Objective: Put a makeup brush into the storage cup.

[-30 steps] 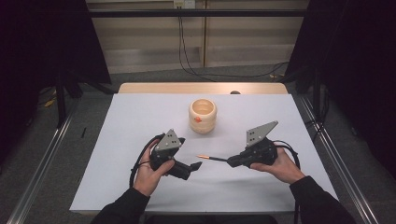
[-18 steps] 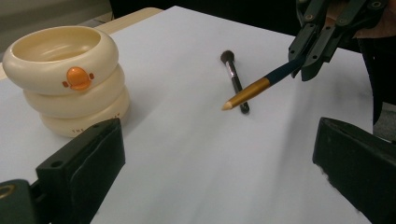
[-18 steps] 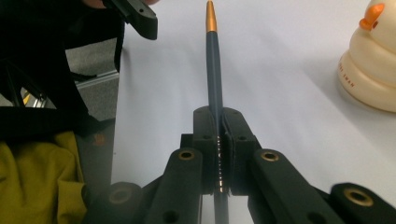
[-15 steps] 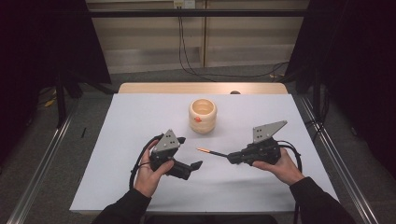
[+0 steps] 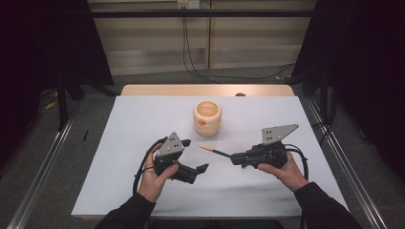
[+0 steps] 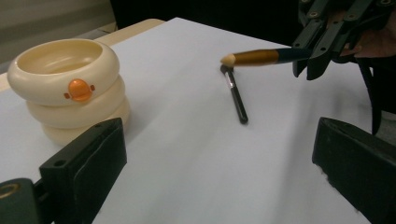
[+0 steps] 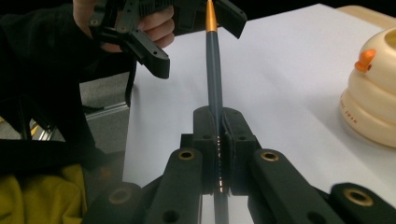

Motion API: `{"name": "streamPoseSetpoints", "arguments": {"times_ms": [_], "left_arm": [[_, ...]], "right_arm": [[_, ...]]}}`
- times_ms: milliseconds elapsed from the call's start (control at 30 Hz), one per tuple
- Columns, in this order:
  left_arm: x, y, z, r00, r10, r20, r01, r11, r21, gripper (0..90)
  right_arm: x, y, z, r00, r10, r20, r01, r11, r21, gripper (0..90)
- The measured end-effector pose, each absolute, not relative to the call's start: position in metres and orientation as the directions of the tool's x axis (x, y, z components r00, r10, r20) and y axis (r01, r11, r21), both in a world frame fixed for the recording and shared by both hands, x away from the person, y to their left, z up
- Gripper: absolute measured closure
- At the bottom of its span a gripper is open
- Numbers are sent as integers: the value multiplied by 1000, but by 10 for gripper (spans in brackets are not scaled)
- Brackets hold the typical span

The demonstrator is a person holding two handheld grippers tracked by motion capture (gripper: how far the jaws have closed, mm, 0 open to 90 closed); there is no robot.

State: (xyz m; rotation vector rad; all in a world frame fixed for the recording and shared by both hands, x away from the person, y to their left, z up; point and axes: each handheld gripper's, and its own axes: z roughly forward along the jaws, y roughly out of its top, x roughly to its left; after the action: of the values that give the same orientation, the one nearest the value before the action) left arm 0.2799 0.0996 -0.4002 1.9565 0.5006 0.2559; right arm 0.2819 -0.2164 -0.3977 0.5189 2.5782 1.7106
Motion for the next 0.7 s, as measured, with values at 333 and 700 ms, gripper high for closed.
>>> {"name": "streamPoseSetpoints", "arguments": {"times_ms": [333,700], "left_arm": [[278,98,-397,886,459,-65,233,-319,919,34],[275,93,-390,894,441,-80,223,-282,933,45]], "right_arm": [[281,-220,-397,-932,295,212,284,226,932,858],[279,-216,-396,-928,318,195,269,210,940,858]]}}
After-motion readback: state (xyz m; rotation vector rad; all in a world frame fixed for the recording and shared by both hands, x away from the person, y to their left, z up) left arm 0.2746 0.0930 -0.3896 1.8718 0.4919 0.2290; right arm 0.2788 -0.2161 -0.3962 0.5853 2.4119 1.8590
